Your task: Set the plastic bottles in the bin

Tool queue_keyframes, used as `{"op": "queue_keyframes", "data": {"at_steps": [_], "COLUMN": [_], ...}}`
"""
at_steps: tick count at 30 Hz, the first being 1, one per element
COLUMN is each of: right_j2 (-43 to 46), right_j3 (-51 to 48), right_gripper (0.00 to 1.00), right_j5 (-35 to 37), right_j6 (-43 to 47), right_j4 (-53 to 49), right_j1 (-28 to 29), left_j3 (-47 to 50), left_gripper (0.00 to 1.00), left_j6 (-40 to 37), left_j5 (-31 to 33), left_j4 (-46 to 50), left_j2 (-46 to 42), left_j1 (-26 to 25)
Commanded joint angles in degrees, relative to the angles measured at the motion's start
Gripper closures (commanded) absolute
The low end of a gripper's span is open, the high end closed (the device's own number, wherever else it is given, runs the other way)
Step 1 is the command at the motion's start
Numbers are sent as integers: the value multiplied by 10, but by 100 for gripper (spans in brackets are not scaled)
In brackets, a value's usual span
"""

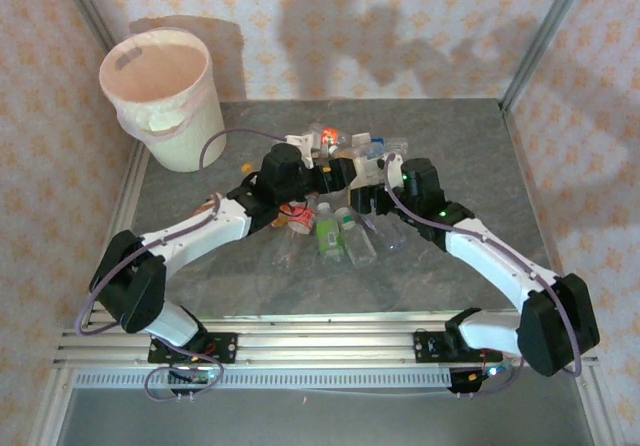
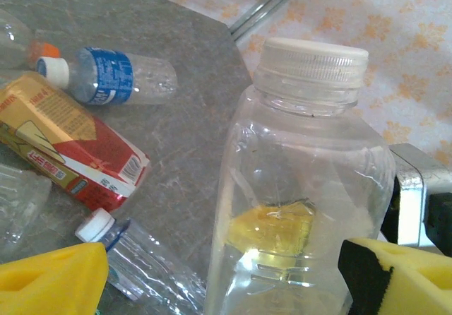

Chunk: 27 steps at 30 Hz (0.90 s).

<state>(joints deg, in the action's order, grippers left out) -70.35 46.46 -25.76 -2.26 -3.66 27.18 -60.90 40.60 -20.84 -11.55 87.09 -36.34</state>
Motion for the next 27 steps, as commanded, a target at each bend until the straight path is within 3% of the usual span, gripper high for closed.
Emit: {"op": "queue_keyframes", "data": {"at_steps": [1,4,8,18,21,27], "right_j2": [-10,-20,-21,-26,-35,-13], "right_j3": [25,31,30,45,57,39], "right_gripper": [33,31,30,29,29,29], "right_j5": [-48,-49,-25,-11,-28,-68], "right_j6": [47,34,27,15,19,36], "right_j4": [11,16,17,-5,-19,19], "right_j1": [40,41,41,36,36,39], "left_j3": [-23,-12,23,86,77,31], "left_gripper": [11,7,0,0,0,0], "left_j6": [-6,10,9,16,7,-13], "left_j5": [-37,-75,-74,-125,-123,-59], "left_j4": [-57,-116,-160,-210,-184,-66], "left_j2": [19,22,-6,-56,-57,-37], "left_j1": [-18,-18,-12,25,25,17]}}
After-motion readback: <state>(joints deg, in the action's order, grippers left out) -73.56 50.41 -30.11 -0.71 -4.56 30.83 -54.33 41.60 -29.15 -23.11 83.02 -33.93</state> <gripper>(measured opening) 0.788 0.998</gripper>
